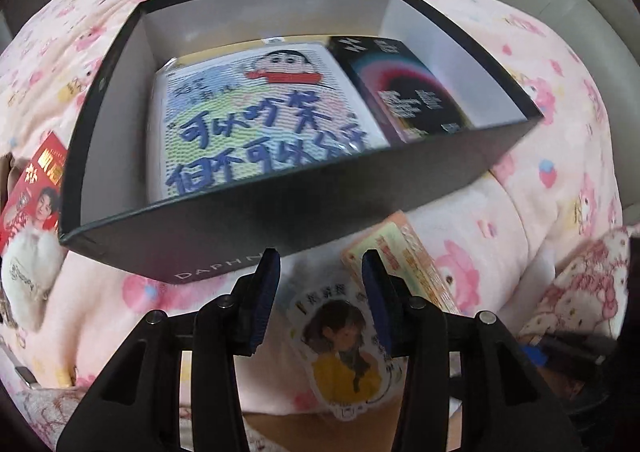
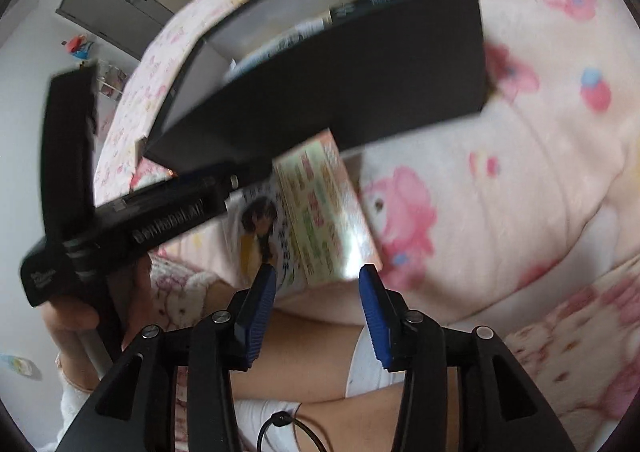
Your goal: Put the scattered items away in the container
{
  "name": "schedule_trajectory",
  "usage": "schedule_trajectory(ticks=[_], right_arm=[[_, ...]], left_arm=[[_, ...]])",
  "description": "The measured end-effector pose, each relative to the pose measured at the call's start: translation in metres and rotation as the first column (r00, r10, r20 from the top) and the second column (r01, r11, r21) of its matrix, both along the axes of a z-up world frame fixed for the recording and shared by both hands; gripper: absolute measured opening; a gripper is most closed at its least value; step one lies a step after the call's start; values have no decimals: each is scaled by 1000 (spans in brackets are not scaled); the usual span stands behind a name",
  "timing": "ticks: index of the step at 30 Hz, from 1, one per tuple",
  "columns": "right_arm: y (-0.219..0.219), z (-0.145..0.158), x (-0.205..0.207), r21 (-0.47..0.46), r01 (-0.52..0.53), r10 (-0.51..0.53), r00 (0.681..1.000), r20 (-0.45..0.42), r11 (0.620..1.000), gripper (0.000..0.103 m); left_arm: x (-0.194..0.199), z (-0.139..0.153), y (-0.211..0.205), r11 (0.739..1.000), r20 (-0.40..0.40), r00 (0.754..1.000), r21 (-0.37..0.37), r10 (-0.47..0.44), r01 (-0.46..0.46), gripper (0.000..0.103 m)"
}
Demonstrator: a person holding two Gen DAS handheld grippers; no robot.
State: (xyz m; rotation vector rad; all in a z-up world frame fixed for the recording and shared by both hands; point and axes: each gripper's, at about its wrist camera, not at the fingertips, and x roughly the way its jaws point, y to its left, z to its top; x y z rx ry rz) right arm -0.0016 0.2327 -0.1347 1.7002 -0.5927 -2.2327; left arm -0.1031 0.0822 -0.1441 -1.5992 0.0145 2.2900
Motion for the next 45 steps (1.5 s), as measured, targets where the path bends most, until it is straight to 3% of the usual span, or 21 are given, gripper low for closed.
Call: schedule_trajectory(ticks=[3,7,9,14,17,20,23,26,29,31,33,36,40,43,45], right_arm=[[-10,-17,-2,-39,-20,22,998,64,999,39],[-18,-36,-10,-48,2,4,993,120,999,41],[-14,-33,-11,-54,33,-29,996,84,998,41],[-1,-6,-12,-20,74,-74,997,-18,997,41],[13,5,-12,-14,135,-136,990,-43,991,41],[21,11,-6,-63,182,-184,983,-25,981,41],[15,2,8,-71,210,-210,978,-1,975,42],[10,-20,11,-100,282,-276,959,68,954,42],[-5,-29,2,-1,240,-240,969,61,971,42],[-7,-36,-4,10,236,-236,968,80,972,49],[-5,-37,-9,6,236,-236,968,84,972,49],[-2,-19,-10,58,210,-210,978,-6,976,45],[1,3,-5,88,213,-206,975,-83,973,45],[10,-2,6,53,248,-246,969,-37,967,45],[13,-9,-11,39,233,-233,972,3,972,45]], left_arm=[[-11,-13,-9,999,76,996,3,53,-54,47],[-21,-32,-24,988,239,968,106,80,-108,47],[-18,-33,-24,987,264,963,129,55,-91,47],[-6,-24,-7,977,256,962,209,-91,37,48],[-8,-17,-12,963,229,970,270,-86,21,48],[-13,-18,-19,971,213,977,236,-13,-38,48],[-16,-25,-10,982,232,972,187,-27,-17,33],[-15,-26,1,987,237,970,162,-60,22,32],[-6,-25,-5,977,258,962,211,-89,34,32],[-1,-24,-9,966,281,954,258,-100,26,32],[5,-22,-13,961,288,951,274,-115,33,32],[13,-24,-12,951,302,940,302,-160,65,32],[15,-20,-13,955,262,958,293,-120,40,32],[9,-14,-25,951,223,974,308,-44,-27,33],[6,-13,-29,947,216,976,316,-13,-57,38]])
